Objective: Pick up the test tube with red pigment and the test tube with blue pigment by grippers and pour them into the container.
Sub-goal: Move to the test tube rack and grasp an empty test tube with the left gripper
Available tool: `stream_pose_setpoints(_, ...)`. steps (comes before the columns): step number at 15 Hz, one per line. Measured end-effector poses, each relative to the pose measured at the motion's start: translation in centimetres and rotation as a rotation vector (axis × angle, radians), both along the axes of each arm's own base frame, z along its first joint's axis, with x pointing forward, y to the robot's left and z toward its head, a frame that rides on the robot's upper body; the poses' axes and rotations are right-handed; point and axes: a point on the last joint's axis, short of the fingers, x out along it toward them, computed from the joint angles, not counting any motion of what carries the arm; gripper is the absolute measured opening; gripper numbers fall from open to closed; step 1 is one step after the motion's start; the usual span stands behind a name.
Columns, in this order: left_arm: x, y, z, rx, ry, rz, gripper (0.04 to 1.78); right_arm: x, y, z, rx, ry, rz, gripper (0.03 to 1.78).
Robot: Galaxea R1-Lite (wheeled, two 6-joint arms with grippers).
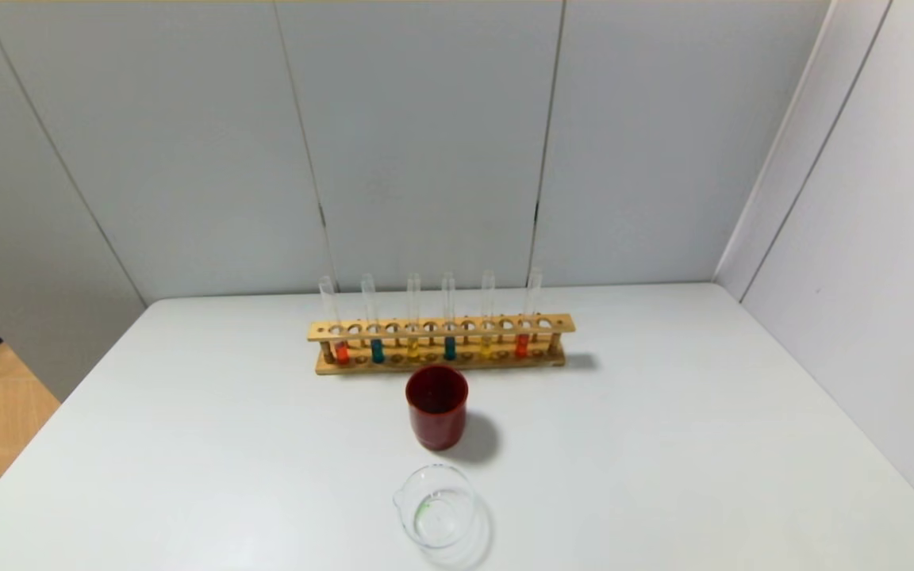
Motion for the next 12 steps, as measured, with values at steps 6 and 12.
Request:
stream_pose_setpoints(6, 0.0, 0.0, -0.02, -0.004, 0.001, 0.0, 1.75, 0.0, 0.0, 0.0, 0.0, 0.0, 0.0, 1.75)
stream_pose_setpoints(12, -0.2, -0.06, 0.77, 0.041, -0.034, -0.027, 1.75, 0.0, 0.0, 0.0, 0.0, 0.0, 0.0, 1.75)
